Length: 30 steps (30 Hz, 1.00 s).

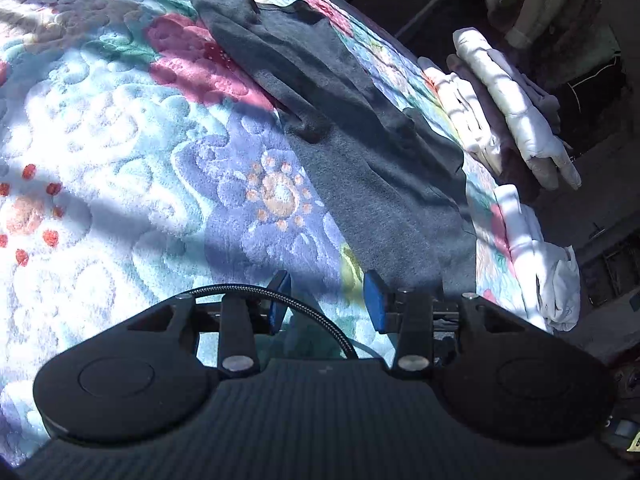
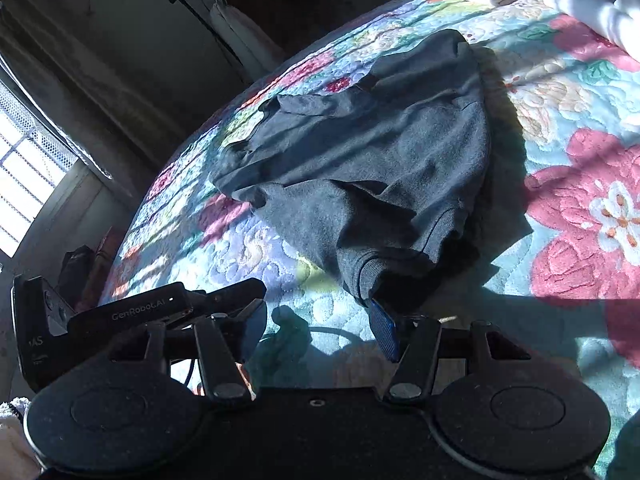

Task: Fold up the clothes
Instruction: 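Withdraw both tools from the lengthwise-folded shirt, then grasp the grey shirt strip's end with the left tool while the right tool grasps beside it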

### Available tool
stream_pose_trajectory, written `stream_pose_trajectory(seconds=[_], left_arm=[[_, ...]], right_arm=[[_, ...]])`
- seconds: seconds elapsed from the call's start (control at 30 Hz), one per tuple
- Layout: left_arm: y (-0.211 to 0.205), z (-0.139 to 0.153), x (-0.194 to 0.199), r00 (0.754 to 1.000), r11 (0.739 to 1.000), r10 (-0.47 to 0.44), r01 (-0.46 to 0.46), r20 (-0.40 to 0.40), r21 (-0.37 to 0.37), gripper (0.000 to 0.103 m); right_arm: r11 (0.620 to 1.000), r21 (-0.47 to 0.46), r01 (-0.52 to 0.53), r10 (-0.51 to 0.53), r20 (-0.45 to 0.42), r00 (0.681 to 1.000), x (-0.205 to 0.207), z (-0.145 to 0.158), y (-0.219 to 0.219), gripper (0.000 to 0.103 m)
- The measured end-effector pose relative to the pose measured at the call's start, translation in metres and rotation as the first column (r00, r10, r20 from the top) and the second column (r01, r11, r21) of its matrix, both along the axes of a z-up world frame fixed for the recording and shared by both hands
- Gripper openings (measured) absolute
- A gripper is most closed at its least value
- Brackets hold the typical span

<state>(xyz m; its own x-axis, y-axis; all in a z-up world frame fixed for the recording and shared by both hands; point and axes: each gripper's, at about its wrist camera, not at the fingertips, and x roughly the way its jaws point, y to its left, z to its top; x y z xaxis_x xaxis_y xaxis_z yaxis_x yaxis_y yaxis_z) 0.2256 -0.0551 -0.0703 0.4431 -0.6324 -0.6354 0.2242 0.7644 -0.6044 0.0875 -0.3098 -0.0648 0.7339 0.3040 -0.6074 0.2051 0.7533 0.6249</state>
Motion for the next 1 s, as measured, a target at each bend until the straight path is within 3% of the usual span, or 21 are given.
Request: stream_pose_trajectory(seconds=[0.1, 0.2, 0.3, 0.43, 0.53, 0.57, 0.73, 0.83, 0.93, 1.0], left_arm=[[0.019, 0.002, 0.022, 0.998, 0.998, 0.066, -0.066, 0.012, -0.004, 0.042], [0.033, 0.003, 0.049, 0.994, 0.994, 0.110, -0.110, -0.007, -0.001, 0.045], [0.034, 0.002, 0.077, 0.993, 0.993, 0.117, -0.118, -0.029, -0.024, 0.048], [0.031, 0.002, 0.115, 0.991, 0.991, 0.118, -0.122, -0.061, -0.063, 0.057], [0.025, 0.001, 0.139, 0.986, 0.989, 0.135, -0.140, -0.096, -0.040, 0.061], [0.022, 0.001, 0.146, 0.984, 0.989, 0.143, -0.146, -0.108, -0.027, 0.062], [0.031, 0.004, 0.135, 0.984, 0.991, 0.129, -0.125, -0.120, 0.042, 0.064], [0.040, 0.008, 0.122, 0.985, 0.990, 0.118, -0.108, -0.122, 0.087, 0.066], [0.057, 0.019, 0.097, 0.985, 0.982, 0.141, -0.127, -0.103, 0.137, 0.068], [0.074, 0.024, 0.079, 0.976, 0.978, 0.187, -0.173, -0.114, 0.119, 0.068]], right_arm=[[0.988, 0.145, 0.057, -0.049, -0.057, 0.997, 0.016, -0.019, 0.005, 0.072], [0.951, 0.202, 0.235, -0.220, -0.097, 0.971, 0.017, -0.035, 0.002, 0.075], [0.814, 0.345, 0.468, -0.468, -0.089, 0.879, -0.002, -0.050, -0.009, 0.075], [0.729, 0.361, 0.582, -0.593, -0.092, 0.800, -0.004, -0.050, -0.009, 0.078], [0.644, 0.359, 0.675, -0.692, -0.103, 0.714, 0.000, -0.051, -0.013, 0.078], [0.648, 0.350, 0.676, -0.691, -0.103, 0.716, 0.005, -0.051, -0.015, 0.079], [0.780, 0.237, 0.579, -0.588, -0.040, 0.808, 0.019, -0.044, -0.023, 0.071], [0.813, 0.194, 0.550, -0.554, -0.035, 0.832, 0.009, -0.040, -0.030, 0.070], [0.834, 0.090, 0.544, -0.547, 0.001, 0.837, -0.007, -0.026, -0.032, 0.071], [0.847, 0.046, 0.530, -0.532, 0.047, 0.846, -0.016, -0.013, -0.036, 0.071]])
